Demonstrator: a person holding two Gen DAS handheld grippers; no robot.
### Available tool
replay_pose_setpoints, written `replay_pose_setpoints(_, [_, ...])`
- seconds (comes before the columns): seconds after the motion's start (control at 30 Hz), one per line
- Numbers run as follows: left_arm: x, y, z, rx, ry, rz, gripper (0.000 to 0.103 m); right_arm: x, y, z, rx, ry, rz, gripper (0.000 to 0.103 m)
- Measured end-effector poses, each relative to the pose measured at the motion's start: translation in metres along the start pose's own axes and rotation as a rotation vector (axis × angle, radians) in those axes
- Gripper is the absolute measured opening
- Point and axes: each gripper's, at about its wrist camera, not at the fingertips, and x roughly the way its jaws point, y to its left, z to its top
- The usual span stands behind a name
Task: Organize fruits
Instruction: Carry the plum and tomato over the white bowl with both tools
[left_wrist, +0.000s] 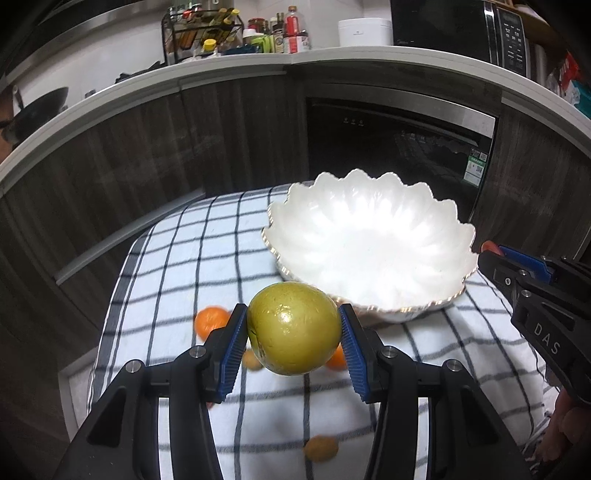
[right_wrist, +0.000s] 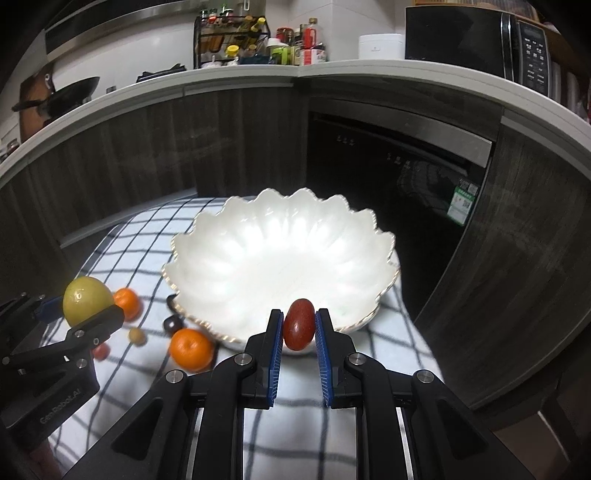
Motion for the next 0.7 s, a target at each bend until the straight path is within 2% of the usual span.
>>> replay_pose_setpoints(0.27, [0.017,-0.006,0.027,-0.005,-0.008,-0.029,0.048,0.013,-0.018,0.017,0.014,-0.019,-0.029,0.019])
replay_pose_setpoints(0.47, [0.033,-0.015,0.045,0.030,-0.014,-0.035,0.048,0.023,-0.028,0.028,0.023,-0.024,-0.052,0.019])
replay_pose_setpoints(0.7, [0.056,-0.020,0.056,0.032,0.009,-0.060,0.049,0.040,-0.034,0.031,0.029,0.008,-0.060,0.019])
